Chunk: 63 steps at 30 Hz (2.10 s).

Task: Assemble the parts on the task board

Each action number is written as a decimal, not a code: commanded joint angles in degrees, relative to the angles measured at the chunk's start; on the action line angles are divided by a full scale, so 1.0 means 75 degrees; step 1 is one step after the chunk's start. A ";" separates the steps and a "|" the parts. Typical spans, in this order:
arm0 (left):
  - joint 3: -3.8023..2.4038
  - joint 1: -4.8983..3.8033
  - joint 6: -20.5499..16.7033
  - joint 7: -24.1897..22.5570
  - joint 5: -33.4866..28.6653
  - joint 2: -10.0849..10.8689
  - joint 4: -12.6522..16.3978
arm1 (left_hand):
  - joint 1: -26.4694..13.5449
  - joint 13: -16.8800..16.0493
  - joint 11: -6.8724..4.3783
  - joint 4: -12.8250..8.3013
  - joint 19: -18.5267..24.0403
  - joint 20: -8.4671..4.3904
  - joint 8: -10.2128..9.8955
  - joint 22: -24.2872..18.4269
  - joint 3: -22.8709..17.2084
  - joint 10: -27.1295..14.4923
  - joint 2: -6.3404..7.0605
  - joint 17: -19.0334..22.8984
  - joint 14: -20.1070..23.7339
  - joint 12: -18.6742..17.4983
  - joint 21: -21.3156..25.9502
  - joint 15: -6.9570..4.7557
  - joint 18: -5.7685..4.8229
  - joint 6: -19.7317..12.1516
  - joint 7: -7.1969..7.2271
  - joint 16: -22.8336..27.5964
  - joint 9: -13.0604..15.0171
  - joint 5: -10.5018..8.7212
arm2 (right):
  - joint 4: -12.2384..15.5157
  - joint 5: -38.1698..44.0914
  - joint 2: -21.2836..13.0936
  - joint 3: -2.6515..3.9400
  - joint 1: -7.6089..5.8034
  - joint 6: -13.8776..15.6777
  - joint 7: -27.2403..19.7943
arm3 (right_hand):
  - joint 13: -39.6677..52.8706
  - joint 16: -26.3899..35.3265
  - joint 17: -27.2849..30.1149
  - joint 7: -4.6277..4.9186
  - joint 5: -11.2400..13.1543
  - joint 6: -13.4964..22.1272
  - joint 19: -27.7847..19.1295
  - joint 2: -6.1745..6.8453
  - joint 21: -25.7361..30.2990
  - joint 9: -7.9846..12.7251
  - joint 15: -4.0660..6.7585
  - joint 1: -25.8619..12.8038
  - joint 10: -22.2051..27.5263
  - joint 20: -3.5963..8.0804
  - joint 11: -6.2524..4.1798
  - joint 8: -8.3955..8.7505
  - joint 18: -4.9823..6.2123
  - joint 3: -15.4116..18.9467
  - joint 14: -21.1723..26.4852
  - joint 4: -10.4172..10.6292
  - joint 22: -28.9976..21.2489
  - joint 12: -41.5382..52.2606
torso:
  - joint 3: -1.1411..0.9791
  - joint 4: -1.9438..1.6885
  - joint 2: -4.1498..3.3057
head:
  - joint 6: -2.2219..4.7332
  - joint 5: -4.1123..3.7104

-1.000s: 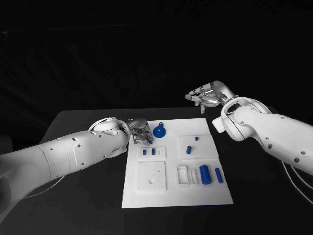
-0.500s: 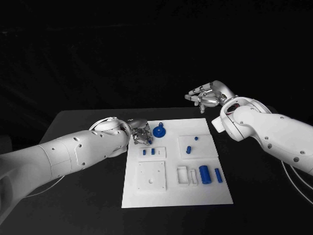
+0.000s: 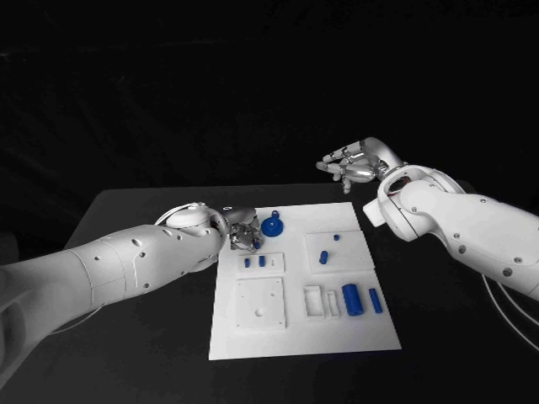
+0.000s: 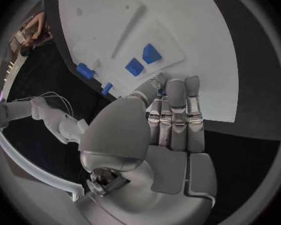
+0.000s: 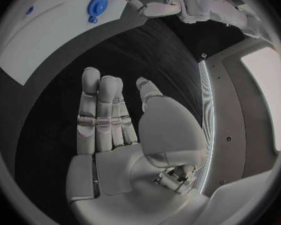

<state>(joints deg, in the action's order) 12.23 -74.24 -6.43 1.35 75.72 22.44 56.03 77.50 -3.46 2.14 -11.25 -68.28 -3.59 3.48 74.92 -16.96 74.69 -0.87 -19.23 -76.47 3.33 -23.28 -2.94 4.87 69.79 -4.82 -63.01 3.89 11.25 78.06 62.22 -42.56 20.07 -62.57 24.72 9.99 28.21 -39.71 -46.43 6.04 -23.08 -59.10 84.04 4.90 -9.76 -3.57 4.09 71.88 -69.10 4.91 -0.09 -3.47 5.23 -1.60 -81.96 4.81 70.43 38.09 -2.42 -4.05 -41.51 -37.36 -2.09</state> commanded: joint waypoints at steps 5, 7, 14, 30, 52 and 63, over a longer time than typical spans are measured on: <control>0.0083 0.0117 0.0027 -0.0058 0.0236 0.0042 0.0025 | 0.0080 0.0005 0.0011 -0.0101 0.0020 -0.0032 0.0012 0.0169 0.0047 -0.0004 0.0026 0.0054 0.0121 0.0025 0.0038 0.0037 -0.0016 -0.0242 -0.0101 -0.0061 -0.0031 -0.0110 | 0.0005 -0.0001 -0.0001 0.0004 0.0001 -0.0020 -0.0076 | -0.0016 -0.0038 0.0023 0.0009 -0.0033 0.0013 0.0231 -0.0061 0.0036 -0.0007 -0.0019 -0.0035 -0.0024 0.0014 -0.0013 -0.0014 0.0081 0.0020 0.0046 -0.0022 0.0010 0.0044 | 0.0012 -0.0015 0.0009 | -0.0018 -0.0009; 0.0084 0.0118 -0.0081 -0.0088 0.0212 0.0051 0.0026 | 0.0107 0.0005 0.0031 -0.0131 0.0042 -0.0023 0.0010 0.0173 0.0045 -0.0042 0.0051 0.0062 0.0140 0.0027 0.0024 0.0050 -0.0009 -0.0381 -0.0130 -0.0071 -0.0034 -0.0116 | 0.0003 -0.0001 0.0000 0.0004 0.0001 -0.0019 -0.0076 | -0.0016 -0.0038 0.0023 0.0009 -0.0033 0.0013 0.0231 -0.0061 0.0036 -0.0007 -0.0019 -0.0035 -0.0024 0.0014 -0.0013 -0.0014 0.0081 0.0020 0.0046 -0.0022 0.0010 0.0044 | 0.0010 -0.0011 0.0007 | -0.0017 -0.0006; 0.0083 0.0118 -0.0338 -0.0101 0.0166 0.0091 0.0027 | 0.0118 0.0005 0.0052 -0.0184 0.0094 0.0003 0.0007 0.0174 0.0006 -0.0108 0.0130 0.0093 0.0195 0.0028 -0.0023 0.0072 0.0011 -0.0766 -0.0142 -0.0083 -0.0043 -0.0120 | -0.0007 -0.0002 -0.0007 0.0004 0.0001 -0.0027 -0.0069 | -0.0017 -0.0034 0.0026 0.0013 -0.0033 0.0025 0.0224 -0.0051 0.0042 -0.0007 -0.0023 -0.0042 -0.0003 0.0010 -0.0006 -0.0015 0.0080 0.0030 0.0056 -0.0014 0.0008 0.0037 | 0.0005 -0.0007 0.0002 | -0.0007 -0.0003; 0.0078 0.0117 -0.0632 -0.0104 0.0061 0.0250 -0.0024 | 0.0133 0.0009 0.0178 -0.0285 0.0329 0.0079 0.0011 0.0178 -0.0126 -0.0480 0.0378 0.0193 0.0479 0.0040 -0.0092 0.0164 0.0045 -0.1318 -0.0101 -0.0043 -0.0045 -0.0145 | -0.0042 0.0023 -0.0042 0.0004 0.0001 -0.0357 0.0040 | -0.1326 -0.0129 0.0096 0.0063 0.0001 0.0135 0.0224 -0.0003 0.0025 -0.0010 -0.0072 0.0064 -0.0187 -0.0020 0.0061 -0.0021 0.0117 0.0031 0.0056 -0.0005 0.0092 -0.1180 | 0.0009 -0.0006 0.0011 | 0.0015 -0.0028; -0.0895 -0.0055 -0.1142 -0.1378 -0.5326 0.1573 0.0914 | -0.0212 0.0018 0.0523 -0.0071 0.2261 0.0826 0.0014 -0.1437 -0.0242 -0.1076 0.0475 0.2105 0.1774 0.0007 0.2054 0.0884 -0.0305 -0.1223 -0.0368 0.5026 -0.0044 -0.0246 | -0.0427 0.4469 -0.0217 -0.0251 0.0139 -0.2268 0.0195 | -0.3304 -0.0484 -0.0028 -0.0037 0.1846 -0.0664 0.0281 0.0627 -0.0882 -0.0008 -0.0263 0.0026 -0.0134 -0.0216 0.0473 -0.0012 0.0381 -0.3141 -0.0111 -0.1656 0.0608 -0.4601 | 0.0061 0.0001 0.0075 | 0.0192 -0.0361; -0.0970 -0.0013 -0.0514 -0.2389 -0.7487 0.2258 0.1967 | 0.0213 0.0023 0.0635 0.0096 0.1621 0.1174 0.0016 -0.5615 0.1298 -0.1329 0.0010 0.2060 0.1143 0.0014 0.2603 0.1213 -0.0182 -0.1294 -0.0375 0.7934 -0.0047 -0.0661 | -0.0222 0.5588 -0.0311 -0.0428 0.0353 -0.2843 0.0696 | -0.3306 -0.0587 0.0273 -0.0059 0.2495 -0.0490 0.0326 0.0805 -0.1010 -0.0007 -0.0377 0.0210 0.0184 -0.0319 0.0553 -0.0015 0.0432 -0.2816 -0.0248 -0.1355 0.0403 -0.4594 | 0.0189 -0.0027 0.0137 | 0.0222 -0.0399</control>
<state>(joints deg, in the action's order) 5.02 -74.42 -13.18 -11.99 27.38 39.22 70.11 79.10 -3.33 6.99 -10.26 -55.81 5.20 3.72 33.52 -7.26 65.19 -0.40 -3.86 -68.34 3.54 -3.63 6.19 3.53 60.37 -7.66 -3.72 3.59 5.97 76.08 98.69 -44.83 16.87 -60.11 6.76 13.20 3.46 -43.93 -44.49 5.45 -4.66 -63.17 84.02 11.09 -17.20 -3.57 1.48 72.94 -68.07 2.83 4.19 -3.47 7.53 -23.01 -83.69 -5.21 73.51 3.75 -1.40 -4.25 -40.68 -35.73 -5.15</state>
